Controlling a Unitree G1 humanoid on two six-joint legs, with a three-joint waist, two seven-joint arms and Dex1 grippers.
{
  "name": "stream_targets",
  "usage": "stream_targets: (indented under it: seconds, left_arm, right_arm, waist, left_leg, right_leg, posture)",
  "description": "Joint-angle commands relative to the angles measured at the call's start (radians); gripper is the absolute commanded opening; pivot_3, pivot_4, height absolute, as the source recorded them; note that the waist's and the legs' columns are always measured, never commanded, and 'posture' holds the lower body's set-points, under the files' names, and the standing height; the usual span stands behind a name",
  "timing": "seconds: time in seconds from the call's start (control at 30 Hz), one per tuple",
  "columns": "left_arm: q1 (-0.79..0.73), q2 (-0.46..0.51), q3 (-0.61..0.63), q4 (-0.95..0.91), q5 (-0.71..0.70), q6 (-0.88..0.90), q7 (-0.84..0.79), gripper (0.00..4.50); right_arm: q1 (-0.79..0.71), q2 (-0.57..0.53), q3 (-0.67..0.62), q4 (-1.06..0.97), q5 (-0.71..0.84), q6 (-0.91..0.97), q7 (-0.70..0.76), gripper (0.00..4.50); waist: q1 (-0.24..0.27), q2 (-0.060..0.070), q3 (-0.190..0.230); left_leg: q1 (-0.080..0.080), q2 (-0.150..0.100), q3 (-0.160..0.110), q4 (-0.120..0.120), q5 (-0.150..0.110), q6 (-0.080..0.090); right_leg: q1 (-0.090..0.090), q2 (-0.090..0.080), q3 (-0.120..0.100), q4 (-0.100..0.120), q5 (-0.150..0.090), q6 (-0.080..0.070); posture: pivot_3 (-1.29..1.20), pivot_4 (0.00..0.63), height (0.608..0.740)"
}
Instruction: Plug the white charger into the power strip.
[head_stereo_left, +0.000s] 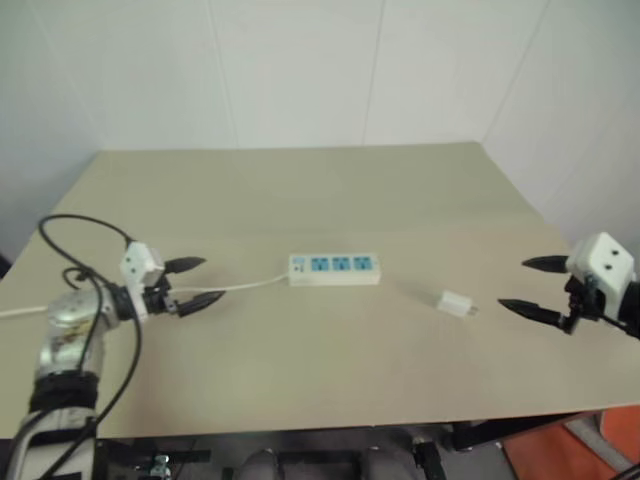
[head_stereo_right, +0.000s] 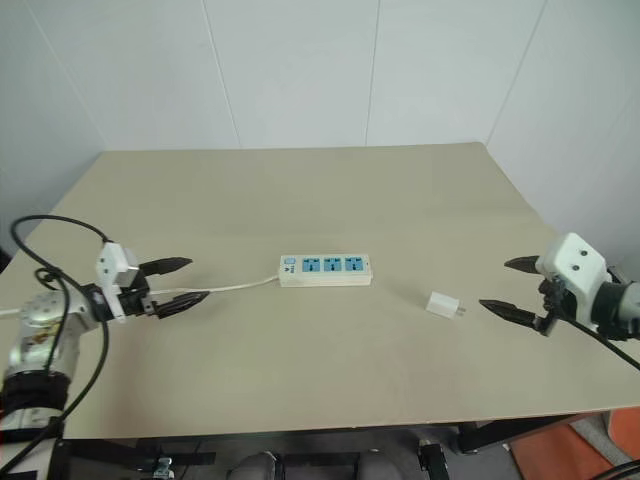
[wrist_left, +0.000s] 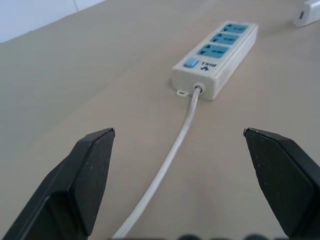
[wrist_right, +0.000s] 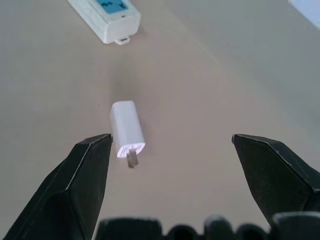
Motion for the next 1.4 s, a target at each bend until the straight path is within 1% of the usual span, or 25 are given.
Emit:
stream_targets:
  seconds: [0.03,0.13,0.2,0.33,0.4,0.5,0.6,0.8,0.9,1.1,1.23,1.33,1.4]
  left_arm:
    - [-0.142,-0.017,-0.032,0.181,0.037,-0.097,-0.047,4.49]
    - [-0.270,-0.062,-0.073,0.383,0.107,-0.193,-0.038,4.49]
    - [-0.345,-0.089,-0.087,0.481,0.131,-0.199,-0.068,4.49]
    - [-0.443,-0.130,-0.099,0.593,0.174,-0.211,-0.109,4.49]
    - [-0.482,-0.153,-0.113,0.626,0.211,-0.230,-0.090,4.49]
    - [-0.525,-0.176,-0.141,0.657,0.279,-0.256,-0.011,4.49]
    - [-0.553,-0.203,-0.144,0.675,0.316,-0.251,0.057,4.49]
    - [-0.557,-0.245,-0.173,0.691,0.408,-0.253,0.178,4.49]
    - [-0.558,-0.251,-0.206,0.695,0.459,-0.251,0.179,4.49]
    - [-0.541,-0.278,-0.206,0.701,0.480,-0.220,0.217,4.49]
    - [-0.539,-0.304,-0.128,0.703,0.407,-0.161,0.170,4.49]
    - [-0.547,-0.315,-0.113,0.703,0.408,-0.123,0.142,4.49]
    - [-0.550,-0.318,-0.111,0.704,0.416,-0.109,0.149,4.49]
  right_arm:
    - [-0.049,0.035,0.024,-0.130,0.041,0.039,-0.050,4.50]
    - [-0.089,0.097,0.074,-0.227,0.055,0.084,-0.104,4.50]
    - [-0.102,0.129,0.105,-0.286,0.061,0.110,-0.134,4.50]
    - [-0.124,0.172,0.142,-0.339,0.066,0.139,-0.166,4.50]
    - [-0.138,0.202,0.175,-0.377,0.063,0.162,-0.194,4.50]
    - [-0.148,0.242,0.219,-0.443,0.058,0.204,-0.234,4.50]
    - [-0.143,0.275,0.263,-0.504,0.043,0.243,-0.280,4.50]
    - [-0.122,0.286,0.282,-0.583,0.044,0.309,-0.335,4.50]
    - [-0.107,0.278,0.274,-0.613,0.049,0.338,-0.352,4.50]
    - [-0.077,0.275,0.280,-0.649,0.043,0.375,-0.380,4.50]
    - [-0.076,0.277,0.290,-0.657,0.046,0.388,-0.385,4.50]
    - [-0.084,0.275,0.300,-0.655,0.035,0.413,-0.400,4.50]
    - [-0.087,0.275,0.304,-0.655,0.028,0.428,-0.412,4.50]
  waist:
    - [0.006,0.000,0.000]
    - [0.009,0.000,0.000]
    - [0.009,0.000,0.000]
    - [0.010,0.000,0.000]
    - [0.011,-0.001,0.001]
    - [0.011,-0.001,0.001]
    - [0.010,-0.001,0.001]
    - [0.010,-0.001,0.001]
    - [0.012,-0.001,0.001]
    - [0.013,-0.002,0.000]
    - [0.013,-0.001,0.000]
    - [0.011,-0.002,0.000]
    - [0.010,-0.002,0.000]
  left_leg:
    - [-0.001,0.000,0.000,0.000,0.000,0.000]
    - [-0.002,-0.001,0.000,0.000,0.000,0.000]
    - [-0.003,-0.002,-0.001,0.000,0.000,0.000]
    - [-0.007,-0.002,-0.001,0.001,0.000,0.001]
    - [-0.007,-0.002,-0.002,0.001,0.000,0.001]
    - [-0.007,-0.002,-0.002,0.001,0.000,0.001]
    - [-0.007,-0.002,-0.002,0.001,0.000,0.001]
    - [-0.007,-0.002,-0.002,0.002,0.000,0.001]
    - [-0.006,-0.002,-0.002,0.002,0.000,0.001]
    - [-0.004,-0.003,-0.003,0.003,0.000,0.000]
    - [-0.003,-0.003,-0.003,0.003,0.000,0.000]
    - [-0.005,-0.003,-0.003,0.003,0.000,0.000]
    - [-0.006,-0.003,-0.003,0.003,0.000,0.000]
  right_leg:
    - [0.000,0.000,0.000,0.000,0.000,0.000]
    - [0.000,0.000,0.000,-0.001,0.000,0.000]
    - [-0.001,0.000,0.000,-0.001,0.001,0.000]
    - [-0.003,-0.001,-0.001,-0.002,0.001,0.000]
    - [-0.003,-0.001,-0.001,-0.002,0.001,0.000]
    - [-0.003,-0.001,-0.002,-0.001,0.001,0.000]
    - [-0.003,-0.001,-0.001,-0.001,0.001,0.000]
    - [-0.003,-0.001,-0.001,-0.001,0.001,0.000]
    - [-0.002,-0.001,-0.001,0.000,0.001,0.000]
    - [0.000,-0.001,-0.002,0.000,0.000,0.004]
    - [0.001,-0.001,-0.001,0.000,-0.002,0.006]
    - [0.000,-0.001,-0.002,0.000,-0.001,0.006]
    - [-0.001,-0.001,-0.002,-0.001,0.001,0.002]
  posture:
    - [0.00,0.150,0.740]
    - [0.00,0.150,0.740]
    - [0.00,0.150,0.740]
    - [0.00,0.150,0.740]
    - [0.00,0.150,0.740]
    - [0.00,0.150,0.740]
    - [0.00,0.150,0.740]
    - [0.00,0.150,0.740]
    - [0.00,0.150,0.740]
    - [0.00,0.150,0.740]
    - [0.00,0.150,0.740]
    - [0.00,0.150,0.740]
    - [0.00,0.150,0.740]
